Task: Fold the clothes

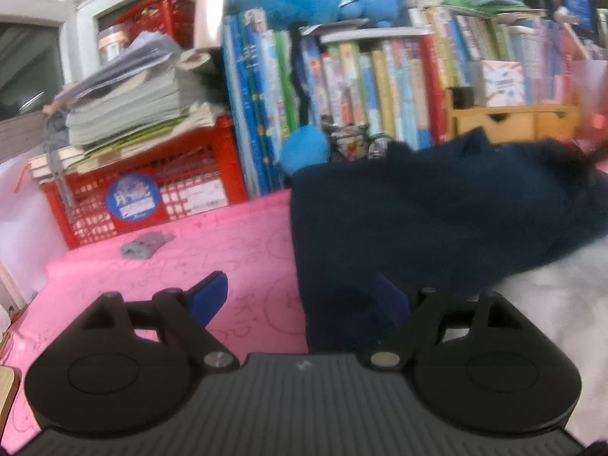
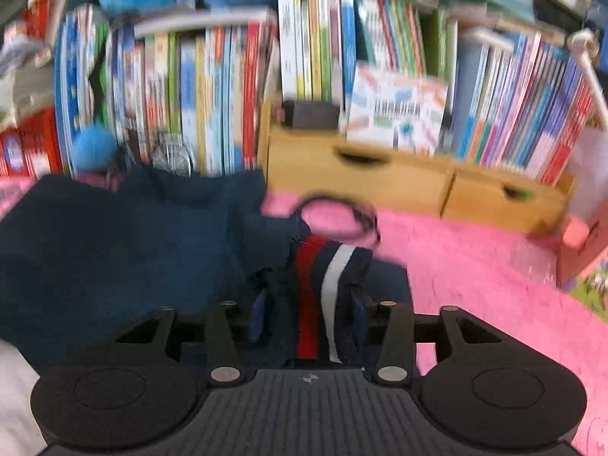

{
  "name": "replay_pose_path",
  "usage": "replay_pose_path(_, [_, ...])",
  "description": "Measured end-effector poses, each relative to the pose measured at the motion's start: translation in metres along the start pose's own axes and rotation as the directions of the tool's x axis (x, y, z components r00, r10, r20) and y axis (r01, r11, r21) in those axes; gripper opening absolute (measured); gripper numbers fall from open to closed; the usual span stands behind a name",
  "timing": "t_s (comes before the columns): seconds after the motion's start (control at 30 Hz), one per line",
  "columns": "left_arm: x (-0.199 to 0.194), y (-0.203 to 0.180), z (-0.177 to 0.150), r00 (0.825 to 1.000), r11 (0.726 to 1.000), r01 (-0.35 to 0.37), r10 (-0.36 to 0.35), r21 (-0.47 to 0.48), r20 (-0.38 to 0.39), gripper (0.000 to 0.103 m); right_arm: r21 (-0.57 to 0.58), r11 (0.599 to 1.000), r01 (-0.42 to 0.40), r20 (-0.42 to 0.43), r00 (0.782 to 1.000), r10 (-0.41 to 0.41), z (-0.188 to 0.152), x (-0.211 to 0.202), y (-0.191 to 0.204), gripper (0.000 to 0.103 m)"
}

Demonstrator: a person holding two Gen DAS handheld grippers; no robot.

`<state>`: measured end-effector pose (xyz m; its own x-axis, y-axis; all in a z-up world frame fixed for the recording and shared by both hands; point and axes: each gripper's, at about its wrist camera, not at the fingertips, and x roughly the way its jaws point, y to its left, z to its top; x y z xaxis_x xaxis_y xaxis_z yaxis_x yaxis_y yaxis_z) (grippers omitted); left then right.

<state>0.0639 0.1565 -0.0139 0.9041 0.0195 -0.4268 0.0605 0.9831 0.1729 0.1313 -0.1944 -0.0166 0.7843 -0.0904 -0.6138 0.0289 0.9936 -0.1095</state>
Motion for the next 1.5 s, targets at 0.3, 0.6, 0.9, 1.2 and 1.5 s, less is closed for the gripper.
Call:
replay_pose_path(0.3, [0.037,-0.019,0.011,0.999,1.0,-0.013,0.012,-0.026,-0.04,0.086,-0.309,0.944,0.117,0.01,0.993,-0.12,-0.019,-0.023,0.042,0.081])
replay_pose_path(0.6, [0.056,-0.022,0.003,0.986,0.999,-0.007,0.014,0.044,-0.167,0.101,-0.406,0.912,0.061,0.228,0.973,0.037,0.0,-0.05,0.131,0.103])
replay_pose_path(0.9, [0.059,0.0,0.001,0.973,0.998,0.042,-0.051,-0.044,-0.224,0.103,-0.66,0.725,0.197,0.248,0.968,-0.037,-0.04,-0.01,0.181,0.103])
replay_pose_path(1.2, [0.049,0.004,0.01,0.979,1.0,0.003,0.001,0.019,-0.202,0.093,-0.191,0.977,0.097,-0.001,0.995,-0.099,-0.025,0.005,-0.003,0.102])
replay_pose_path(1.5, [0.099,-0.012,0.072,0.998,0.979,0.004,-0.015,-0.205,-0.053,0.078,0.23,0.928,-0.292,0.195,0.948,0.25,0.032,0.005,-0.003,0.102])
